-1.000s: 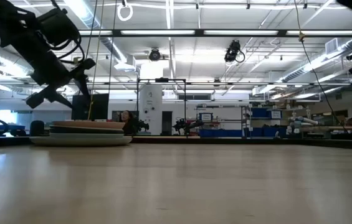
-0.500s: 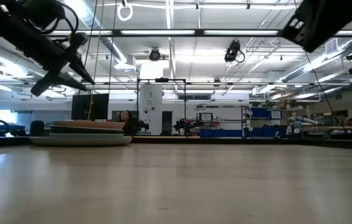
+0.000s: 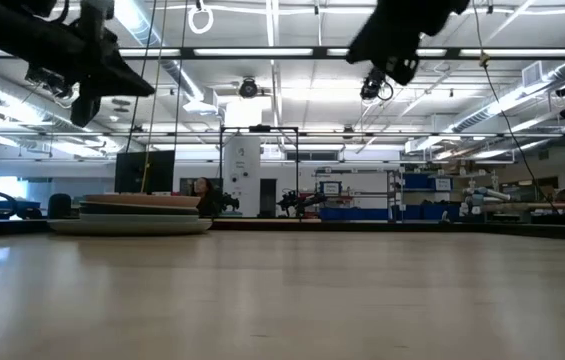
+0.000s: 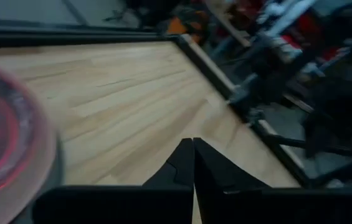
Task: Stack plastic plates
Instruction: Return to Home Position
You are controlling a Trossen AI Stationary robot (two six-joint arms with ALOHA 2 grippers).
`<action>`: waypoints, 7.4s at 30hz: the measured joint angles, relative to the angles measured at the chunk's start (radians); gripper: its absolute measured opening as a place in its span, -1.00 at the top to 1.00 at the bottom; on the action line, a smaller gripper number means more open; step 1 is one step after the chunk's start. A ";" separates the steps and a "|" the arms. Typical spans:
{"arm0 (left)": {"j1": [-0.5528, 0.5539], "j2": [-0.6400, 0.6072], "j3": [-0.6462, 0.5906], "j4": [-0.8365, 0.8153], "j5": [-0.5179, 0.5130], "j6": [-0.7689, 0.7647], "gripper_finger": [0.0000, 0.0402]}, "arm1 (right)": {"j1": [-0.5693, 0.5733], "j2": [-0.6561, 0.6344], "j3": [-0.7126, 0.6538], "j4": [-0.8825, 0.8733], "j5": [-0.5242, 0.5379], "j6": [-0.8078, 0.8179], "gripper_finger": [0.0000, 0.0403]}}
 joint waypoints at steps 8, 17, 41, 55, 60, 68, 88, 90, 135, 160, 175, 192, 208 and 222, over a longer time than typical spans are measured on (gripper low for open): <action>-0.065 -0.130 -0.051 0.147 0.068 0.037 0.98 | -0.040 -0.073 0.000 0.152 0.132 -0.033 0.97; -0.096 -0.180 -0.096 0.326 0.196 0.058 0.98 | -0.137 -0.166 -0.074 0.300 -0.049 -0.056 0.98; -0.170 -0.177 -0.096 0.412 0.061 -0.137 0.87 | -0.273 -0.779 -0.686 0.634 -0.024 0.019 0.95; -0.211 -0.187 -0.097 0.448 0.202 0.377 0.87 | -0.198 -1.176 -0.883 0.643 -0.159 -0.058 0.93; -0.212 -0.187 -0.097 0.447 0.275 0.449 0.86 | -0.179 -1.340 -0.958 0.644 -0.145 -0.060 0.93; -0.212 -0.187 -0.101 0.370 0.279 0.500 0.86 | -0.174 -1.375 -0.992 0.617 -0.060 -0.082 0.92; -0.213 -0.224 -0.373 0.618 0.170 0.552 0.86 | -0.174 -1.375 -0.992 0.511 -0.021 0.018 0.91; -0.213 -0.224 -0.373 0.564 0.157 0.551 0.86 | -0.174 -1.375 -0.992 0.494 -0.018 0.034 0.91; -0.193 -0.452 -0.373 0.268 0.267 0.552 0.87 | -0.178 -1.292 -0.991 0.315 0.054 -0.554 0.91; -0.201 -0.452 -0.373 0.253 0.257 0.737 0.87 | -0.175 -1.350 -0.964 0.237 -0.158 -0.538 0.91; -0.201 -0.452 -0.373 0.242 0.259 0.732 0.87 | -0.175 -1.330 -0.964 0.235 -0.120 -0.473 0.91; -0.200 -0.452 -0.374 0.221 0.155 0.666 0.87 | -0.176 -1.327 -0.992 0.306 -0.117 -0.394 0.91; -0.205 -0.452 -0.375 0.303 0.159 0.656 0.87 | -0.176 -1.327 -0.992 0.306 -0.116 -0.396 0.91; -0.205 -0.452 -0.374 0.312 0.155 0.657 0.87 | -0.176 -1.327 -0.991 0.307 -0.116 -0.396 0.91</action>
